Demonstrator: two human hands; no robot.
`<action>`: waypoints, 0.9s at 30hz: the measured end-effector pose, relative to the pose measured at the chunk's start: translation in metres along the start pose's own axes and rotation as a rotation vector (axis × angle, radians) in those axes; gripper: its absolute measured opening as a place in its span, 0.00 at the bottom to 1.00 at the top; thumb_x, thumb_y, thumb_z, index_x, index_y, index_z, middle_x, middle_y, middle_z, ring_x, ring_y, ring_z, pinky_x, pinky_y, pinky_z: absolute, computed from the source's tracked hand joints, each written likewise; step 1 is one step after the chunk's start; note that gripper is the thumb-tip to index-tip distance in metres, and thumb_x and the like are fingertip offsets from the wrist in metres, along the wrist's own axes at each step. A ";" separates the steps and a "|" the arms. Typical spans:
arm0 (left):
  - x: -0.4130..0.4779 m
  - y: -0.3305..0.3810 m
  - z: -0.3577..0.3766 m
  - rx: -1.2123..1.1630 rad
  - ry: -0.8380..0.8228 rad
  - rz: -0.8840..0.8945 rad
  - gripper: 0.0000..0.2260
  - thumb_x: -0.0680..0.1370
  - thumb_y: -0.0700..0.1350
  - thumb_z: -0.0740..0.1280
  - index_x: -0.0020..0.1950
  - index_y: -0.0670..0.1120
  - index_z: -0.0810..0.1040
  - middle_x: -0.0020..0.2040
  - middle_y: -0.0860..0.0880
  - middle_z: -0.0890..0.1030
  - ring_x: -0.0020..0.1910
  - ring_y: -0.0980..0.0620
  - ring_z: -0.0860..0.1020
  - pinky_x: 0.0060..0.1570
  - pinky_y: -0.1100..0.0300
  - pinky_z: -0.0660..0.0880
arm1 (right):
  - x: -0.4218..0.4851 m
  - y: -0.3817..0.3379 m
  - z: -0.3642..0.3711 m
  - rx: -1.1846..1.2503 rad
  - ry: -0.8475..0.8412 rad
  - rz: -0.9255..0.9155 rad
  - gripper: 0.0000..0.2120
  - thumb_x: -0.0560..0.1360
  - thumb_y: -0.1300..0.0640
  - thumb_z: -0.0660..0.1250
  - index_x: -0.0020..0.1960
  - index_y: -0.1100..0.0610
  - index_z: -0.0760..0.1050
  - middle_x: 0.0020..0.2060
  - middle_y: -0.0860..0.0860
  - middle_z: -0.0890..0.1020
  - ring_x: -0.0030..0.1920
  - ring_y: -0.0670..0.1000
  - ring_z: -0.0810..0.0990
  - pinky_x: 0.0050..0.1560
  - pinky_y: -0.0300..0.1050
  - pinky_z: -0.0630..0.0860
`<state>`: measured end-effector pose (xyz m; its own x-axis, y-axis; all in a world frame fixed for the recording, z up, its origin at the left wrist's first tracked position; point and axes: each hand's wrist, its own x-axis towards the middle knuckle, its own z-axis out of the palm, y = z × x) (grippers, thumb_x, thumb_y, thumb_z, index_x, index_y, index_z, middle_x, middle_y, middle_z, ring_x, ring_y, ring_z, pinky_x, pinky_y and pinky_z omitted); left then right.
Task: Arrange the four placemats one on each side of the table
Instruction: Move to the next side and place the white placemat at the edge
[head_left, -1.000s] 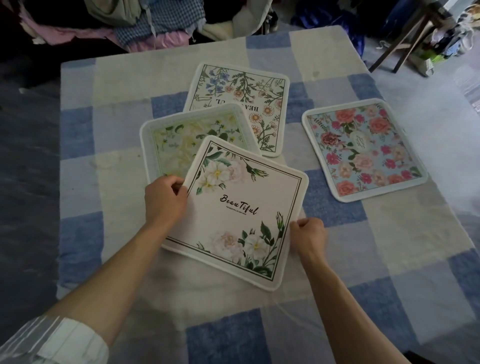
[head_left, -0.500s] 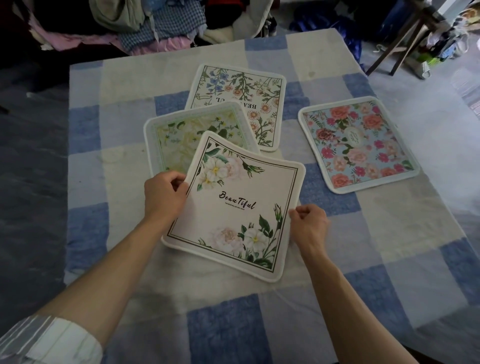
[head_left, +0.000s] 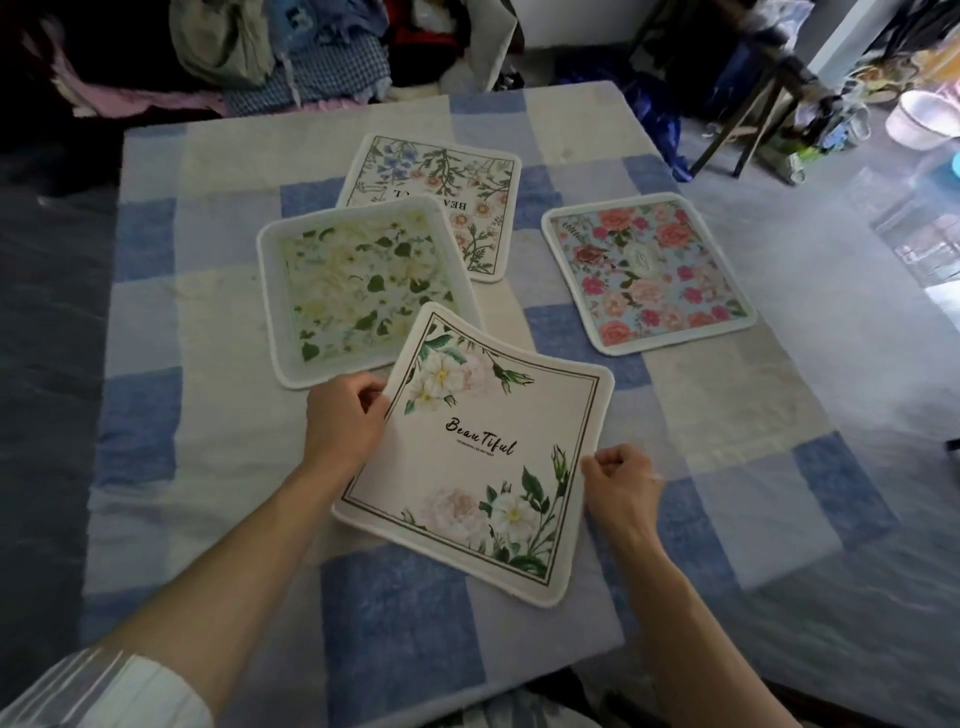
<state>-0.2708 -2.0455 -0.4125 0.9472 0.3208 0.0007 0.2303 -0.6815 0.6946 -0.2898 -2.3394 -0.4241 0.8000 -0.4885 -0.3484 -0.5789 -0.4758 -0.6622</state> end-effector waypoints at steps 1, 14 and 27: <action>-0.008 0.001 0.003 0.014 0.014 -0.013 0.07 0.72 0.39 0.71 0.48 0.45 0.86 0.42 0.48 0.86 0.39 0.51 0.81 0.45 0.57 0.77 | 0.001 0.007 -0.004 -0.005 -0.012 -0.009 0.04 0.74 0.58 0.69 0.41 0.57 0.78 0.35 0.51 0.82 0.37 0.50 0.82 0.36 0.42 0.77; -0.091 0.024 0.035 0.191 0.068 -0.187 0.12 0.73 0.37 0.68 0.55 0.41 0.83 0.49 0.40 0.83 0.46 0.41 0.81 0.49 0.54 0.75 | 0.020 0.064 -0.058 -0.187 -0.234 -0.204 0.04 0.73 0.57 0.69 0.42 0.57 0.79 0.37 0.51 0.81 0.39 0.51 0.79 0.38 0.41 0.72; -0.130 -0.011 0.018 0.149 0.035 -0.348 0.13 0.74 0.42 0.70 0.57 0.42 0.80 0.51 0.42 0.82 0.49 0.42 0.80 0.46 0.56 0.72 | 0.033 0.036 -0.054 -0.309 -0.251 -0.369 0.15 0.73 0.56 0.68 0.59 0.59 0.74 0.51 0.56 0.79 0.51 0.56 0.78 0.50 0.46 0.72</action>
<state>-0.3923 -2.0912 -0.4329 0.7993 0.5700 -0.1905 0.5688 -0.6153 0.5458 -0.2925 -2.4120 -0.4232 0.9501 -0.0764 -0.3024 -0.2414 -0.7942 -0.5577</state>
